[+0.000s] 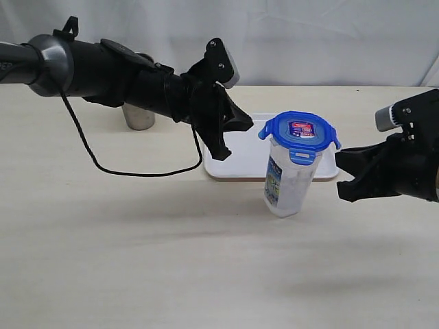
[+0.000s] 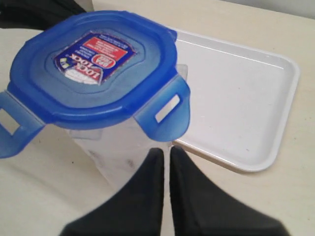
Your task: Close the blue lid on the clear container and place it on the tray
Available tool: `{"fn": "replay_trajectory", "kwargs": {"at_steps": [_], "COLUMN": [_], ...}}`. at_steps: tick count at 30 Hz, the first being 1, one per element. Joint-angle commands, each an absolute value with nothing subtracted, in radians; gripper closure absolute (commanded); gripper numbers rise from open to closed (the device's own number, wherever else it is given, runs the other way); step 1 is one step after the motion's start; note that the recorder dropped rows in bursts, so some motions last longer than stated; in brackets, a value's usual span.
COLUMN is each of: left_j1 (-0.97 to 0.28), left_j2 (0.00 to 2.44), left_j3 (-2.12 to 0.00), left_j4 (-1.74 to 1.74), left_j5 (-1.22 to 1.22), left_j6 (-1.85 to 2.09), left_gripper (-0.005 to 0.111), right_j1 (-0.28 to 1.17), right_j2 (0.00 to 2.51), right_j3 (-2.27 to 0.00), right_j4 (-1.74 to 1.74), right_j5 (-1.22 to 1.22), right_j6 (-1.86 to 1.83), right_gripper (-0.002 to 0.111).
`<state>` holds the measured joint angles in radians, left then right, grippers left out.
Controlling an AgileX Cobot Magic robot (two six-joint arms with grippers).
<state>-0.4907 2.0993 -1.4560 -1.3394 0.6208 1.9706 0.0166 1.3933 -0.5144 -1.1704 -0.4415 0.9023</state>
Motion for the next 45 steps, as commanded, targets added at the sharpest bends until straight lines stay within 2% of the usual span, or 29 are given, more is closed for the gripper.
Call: {"fn": "replay_trajectory", "kwargs": {"at_steps": [1, 5, 27, 41, 45], "left_j1": [-0.495, -0.496, -0.496, -0.496, -0.496], "left_j2": [2.084, 2.084, 2.084, 2.083, 2.081], "left_j3": [-1.456, -1.456, -1.456, -1.456, -1.456], "left_j4": [-1.493, -1.586, -1.378, -1.293, -1.309], "left_j5": [0.603, 0.651, 0.773, 0.77, 0.667], "left_j6": [2.084, 2.143, 1.982, 1.906, 1.906], "left_gripper": [0.107, 0.107, 0.107, 0.107, 0.107], "right_j1": [0.014, 0.014, 0.014, 0.014, 0.014], "right_j2": [1.398, 1.398, 1.398, 1.398, 1.398], "right_j3": [-0.512, -0.512, -0.512, -0.512, -0.512], "right_j4": [-1.158, -1.158, -1.107, -1.001, -1.001], "right_j5": [-0.443, -0.443, -0.443, -0.437, -0.412], "right_j6": [0.889, 0.905, 0.829, 0.746, 0.748], "right_gripper": [0.104, 0.104, 0.104, 0.104, 0.104]}}
